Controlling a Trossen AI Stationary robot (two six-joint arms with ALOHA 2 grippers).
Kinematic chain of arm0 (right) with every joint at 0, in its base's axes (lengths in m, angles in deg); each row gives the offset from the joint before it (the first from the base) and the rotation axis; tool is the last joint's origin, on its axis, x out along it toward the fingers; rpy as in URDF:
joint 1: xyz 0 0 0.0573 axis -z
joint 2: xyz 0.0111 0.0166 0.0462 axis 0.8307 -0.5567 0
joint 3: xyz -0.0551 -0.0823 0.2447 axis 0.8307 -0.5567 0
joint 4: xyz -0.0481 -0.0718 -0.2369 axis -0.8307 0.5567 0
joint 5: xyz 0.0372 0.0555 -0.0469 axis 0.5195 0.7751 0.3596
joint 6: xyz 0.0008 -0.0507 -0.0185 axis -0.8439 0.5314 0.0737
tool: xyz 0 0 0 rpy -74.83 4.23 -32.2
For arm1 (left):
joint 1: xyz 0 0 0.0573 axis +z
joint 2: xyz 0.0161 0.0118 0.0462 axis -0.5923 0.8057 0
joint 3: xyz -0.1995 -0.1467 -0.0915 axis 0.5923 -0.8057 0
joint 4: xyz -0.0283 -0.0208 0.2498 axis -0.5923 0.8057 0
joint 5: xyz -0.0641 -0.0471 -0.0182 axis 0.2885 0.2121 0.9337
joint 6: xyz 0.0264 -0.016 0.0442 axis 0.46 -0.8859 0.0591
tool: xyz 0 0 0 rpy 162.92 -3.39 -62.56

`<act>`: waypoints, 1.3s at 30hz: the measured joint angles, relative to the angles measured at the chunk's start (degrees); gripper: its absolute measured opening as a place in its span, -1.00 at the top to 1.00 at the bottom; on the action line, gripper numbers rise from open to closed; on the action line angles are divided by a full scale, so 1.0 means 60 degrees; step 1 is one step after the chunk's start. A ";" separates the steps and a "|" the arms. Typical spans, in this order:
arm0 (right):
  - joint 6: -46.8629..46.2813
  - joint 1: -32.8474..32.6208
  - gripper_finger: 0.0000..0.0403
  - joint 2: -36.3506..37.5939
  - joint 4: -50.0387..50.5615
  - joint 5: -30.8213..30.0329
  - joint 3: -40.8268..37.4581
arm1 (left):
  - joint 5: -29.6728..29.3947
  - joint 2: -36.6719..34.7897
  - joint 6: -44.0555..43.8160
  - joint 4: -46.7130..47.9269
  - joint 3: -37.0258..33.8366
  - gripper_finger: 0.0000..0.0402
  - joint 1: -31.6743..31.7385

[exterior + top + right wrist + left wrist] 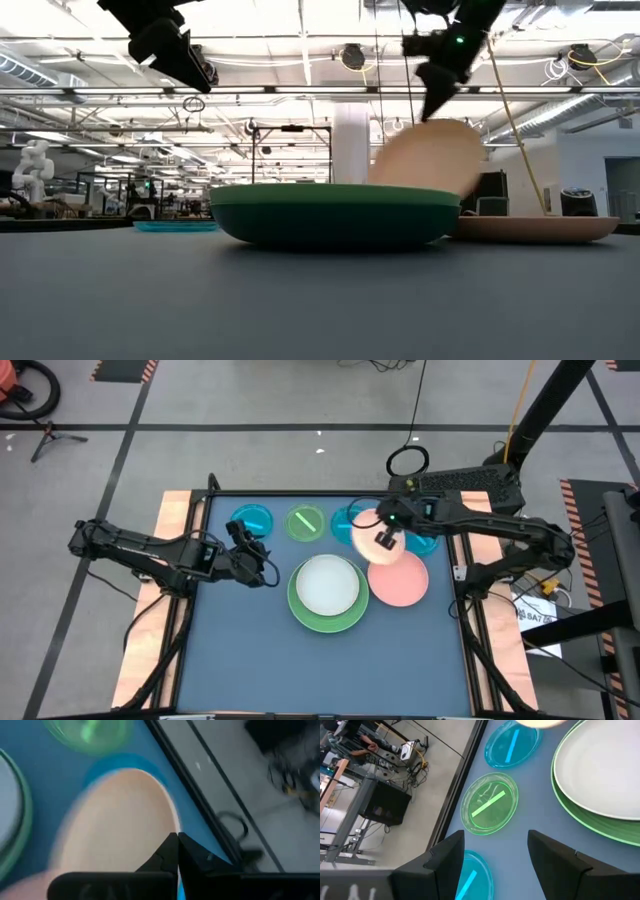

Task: Stack plastic plates
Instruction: Remove the light orange plate from the stacked plates, then stack the light orange plate on the orange plate

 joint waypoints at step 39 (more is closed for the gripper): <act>-0.4749 0.0488 1.00 -0.0207 -0.5051 0.4757 -0.5601 | 0.0065 0.0007 0.0002 -0.0069 0.0004 -0.11 -0.0037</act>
